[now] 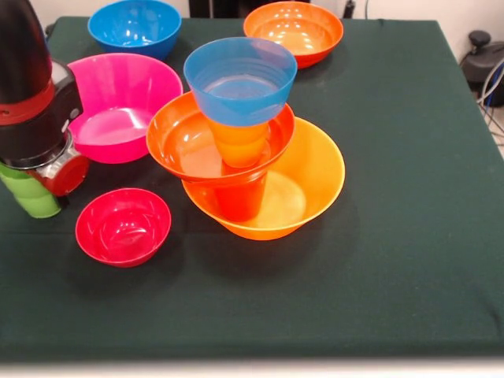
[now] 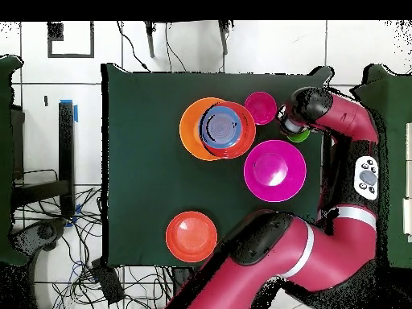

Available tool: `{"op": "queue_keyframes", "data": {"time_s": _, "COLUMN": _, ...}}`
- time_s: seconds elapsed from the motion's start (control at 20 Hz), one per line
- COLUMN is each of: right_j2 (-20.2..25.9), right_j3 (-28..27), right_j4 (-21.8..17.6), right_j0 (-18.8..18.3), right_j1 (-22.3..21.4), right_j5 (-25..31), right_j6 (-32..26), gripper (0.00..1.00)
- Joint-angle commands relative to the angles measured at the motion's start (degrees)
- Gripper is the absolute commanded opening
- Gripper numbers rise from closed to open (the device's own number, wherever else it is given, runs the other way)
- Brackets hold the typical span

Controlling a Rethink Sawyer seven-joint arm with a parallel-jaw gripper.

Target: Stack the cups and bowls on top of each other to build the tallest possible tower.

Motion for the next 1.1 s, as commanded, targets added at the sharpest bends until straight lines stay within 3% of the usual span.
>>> {"op": "queue_keyframes", "data": {"time_s": 0.05, "right_j2": 2.6, "right_j3": 4.9, "right_j4": -4.9, "right_j0": -0.6, "right_j1": 0.3, "right_j5": -3.6, "right_j6": -15.7, "gripper": 0.00}}
{"op": "queue_keyframes", "data": {"time_s": 0.4, "right_j2": 2.8, "right_j3": 3.8, "right_j4": -4.8, "right_j0": -0.1, "right_j1": -0.8, "right_j5": -1.2, "right_j6": -16.8, "gripper": 0.00}}
{"op": "queue_keyframes", "data": {"time_s": 0.65, "right_j2": 3.1, "right_j3": 3.1, "right_j4": -3.5, "right_j0": 1.2, "right_j1": -5.5, "right_j5": 5.5, "right_j6": -18.6, "gripper": 0.00}}
{"op": "queue_keyframes", "data": {"time_s": 1.1, "right_j2": 4.2, "right_j3": -3.0, "right_j4": -2.9, "right_j0": 3.9, "right_j1": -6.9, "right_j5": 14.9, "right_j6": -17.8, "gripper": 0.00}}
